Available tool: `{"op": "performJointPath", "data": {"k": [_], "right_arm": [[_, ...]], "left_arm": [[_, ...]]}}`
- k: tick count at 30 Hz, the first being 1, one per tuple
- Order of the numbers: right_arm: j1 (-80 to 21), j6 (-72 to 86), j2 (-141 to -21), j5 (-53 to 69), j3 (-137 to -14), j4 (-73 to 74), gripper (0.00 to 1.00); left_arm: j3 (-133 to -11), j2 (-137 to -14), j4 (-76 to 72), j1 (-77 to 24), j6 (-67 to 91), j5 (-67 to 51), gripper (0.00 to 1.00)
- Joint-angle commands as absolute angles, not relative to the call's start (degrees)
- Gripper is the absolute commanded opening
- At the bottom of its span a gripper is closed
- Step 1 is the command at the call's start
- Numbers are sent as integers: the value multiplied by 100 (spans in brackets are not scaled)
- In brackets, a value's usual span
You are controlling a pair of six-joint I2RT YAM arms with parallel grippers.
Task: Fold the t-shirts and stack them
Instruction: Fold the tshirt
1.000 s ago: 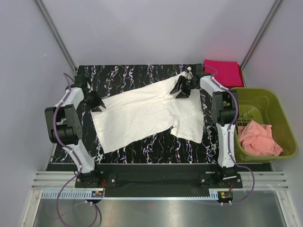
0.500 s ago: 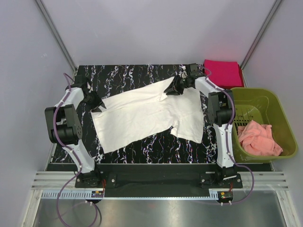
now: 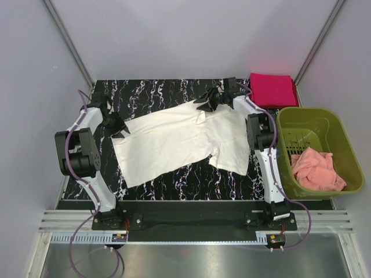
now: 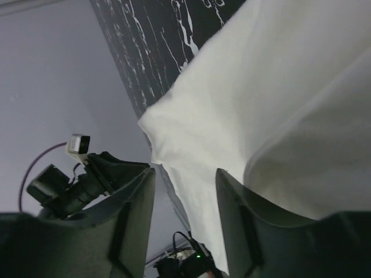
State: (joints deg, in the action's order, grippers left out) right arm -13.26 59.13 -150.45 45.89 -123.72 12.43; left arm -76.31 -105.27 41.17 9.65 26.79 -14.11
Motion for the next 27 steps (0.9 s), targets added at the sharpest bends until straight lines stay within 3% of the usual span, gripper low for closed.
{"op": "performJointPath", "data": {"k": [1, 6, 10, 14, 22, 27], "right_arm": [[-1161, 4508, -14038, 4264, -12446, 2253, 56], [-1063, 3025, -13773, 3878, -12570, 3874, 66], [-1090, 2716, -13413, 3824, -11753, 3648, 67], [-1090, 2628, -13613, 3805, -11724, 3674, 65], [-1151, 2944, -14466, 4043, -12708, 3586, 51], [-1274, 3076, -14493, 4201, -12464, 3420, 50]], "left_arm": [[-7559, -10178, 4035, 949, 2575, -1476, 41], [-7348, -10160, 3982, 949, 2584, -1485, 42], [-7321, -10186, 3902, 949, 2637, -1573, 42], [-7365, -10152, 3920, 949, 2628, -1591, 42], [-7357, -10081, 3973, 949, 2628, -1600, 42], [-7365, -10090, 3982, 941, 2610, -1573, 42]]}}
